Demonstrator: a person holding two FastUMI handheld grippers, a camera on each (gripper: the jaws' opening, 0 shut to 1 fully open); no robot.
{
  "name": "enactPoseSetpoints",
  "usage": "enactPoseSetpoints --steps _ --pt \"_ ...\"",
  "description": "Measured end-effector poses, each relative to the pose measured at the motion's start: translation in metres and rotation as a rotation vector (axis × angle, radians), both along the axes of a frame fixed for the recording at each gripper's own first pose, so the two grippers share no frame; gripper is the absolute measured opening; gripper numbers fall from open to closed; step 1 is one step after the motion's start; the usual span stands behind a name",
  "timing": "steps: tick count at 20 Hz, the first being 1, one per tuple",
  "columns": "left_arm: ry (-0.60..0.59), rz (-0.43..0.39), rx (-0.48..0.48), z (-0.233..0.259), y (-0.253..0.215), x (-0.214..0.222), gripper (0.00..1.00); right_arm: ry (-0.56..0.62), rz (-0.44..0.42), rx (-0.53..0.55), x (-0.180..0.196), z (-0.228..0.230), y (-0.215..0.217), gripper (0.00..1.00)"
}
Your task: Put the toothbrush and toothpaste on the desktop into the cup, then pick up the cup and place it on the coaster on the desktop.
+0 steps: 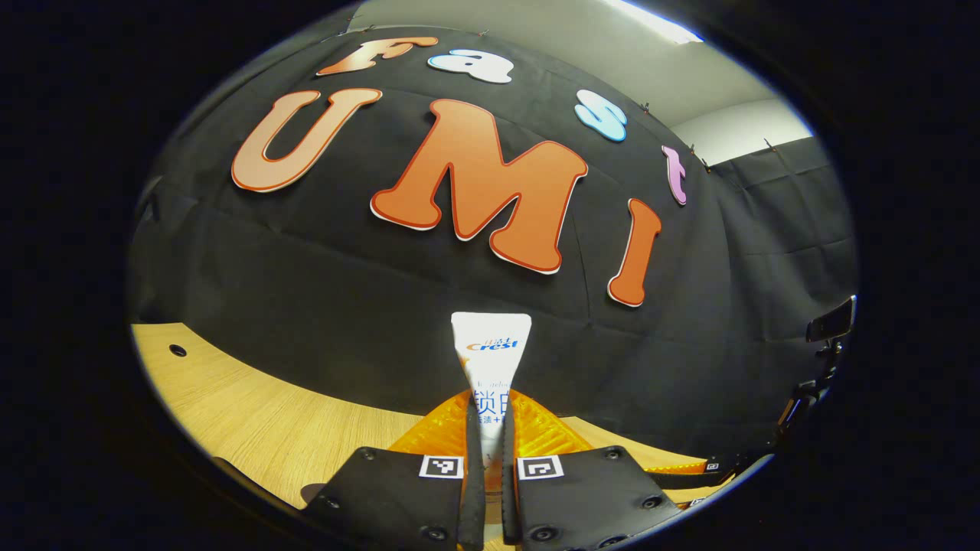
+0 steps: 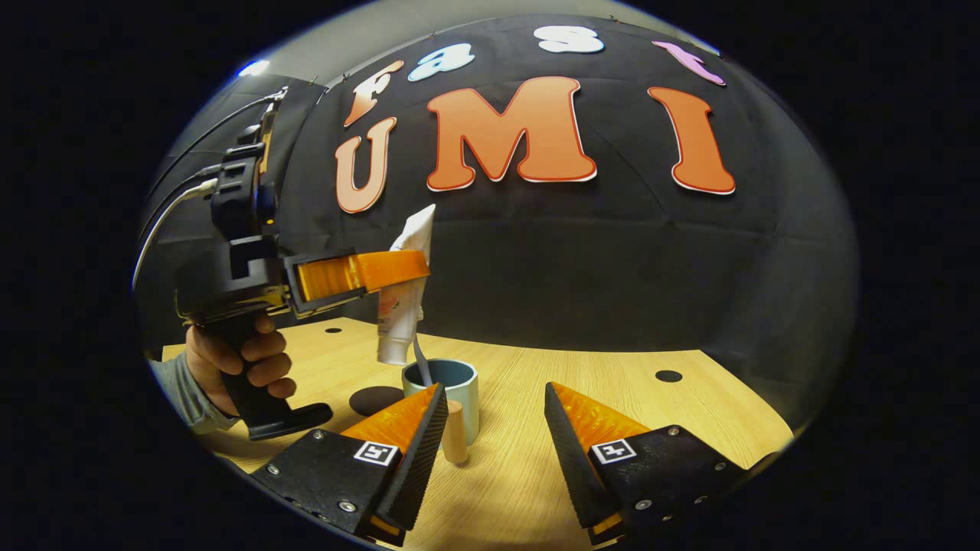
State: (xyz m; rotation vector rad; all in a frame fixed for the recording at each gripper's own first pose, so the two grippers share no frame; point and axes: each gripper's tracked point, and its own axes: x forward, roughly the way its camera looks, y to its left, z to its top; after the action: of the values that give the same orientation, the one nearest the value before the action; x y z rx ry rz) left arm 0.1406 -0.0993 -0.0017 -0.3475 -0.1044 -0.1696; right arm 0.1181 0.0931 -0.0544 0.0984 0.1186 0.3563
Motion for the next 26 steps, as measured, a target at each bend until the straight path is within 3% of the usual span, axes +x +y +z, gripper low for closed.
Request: enactPoseSetpoints --steps 16,26 --pt "0.074 -0.05 0.053 -0.044 -0.008 0.021 0.16 0.081 0.105 -0.052 0.007 -0.025 0.032 0.77" --pt "0.155 -0.081 0.13 -0.057 0.0 0.007 0.33 0.16 0.141 -0.146 0.031 -0.039 0.045 0.78"
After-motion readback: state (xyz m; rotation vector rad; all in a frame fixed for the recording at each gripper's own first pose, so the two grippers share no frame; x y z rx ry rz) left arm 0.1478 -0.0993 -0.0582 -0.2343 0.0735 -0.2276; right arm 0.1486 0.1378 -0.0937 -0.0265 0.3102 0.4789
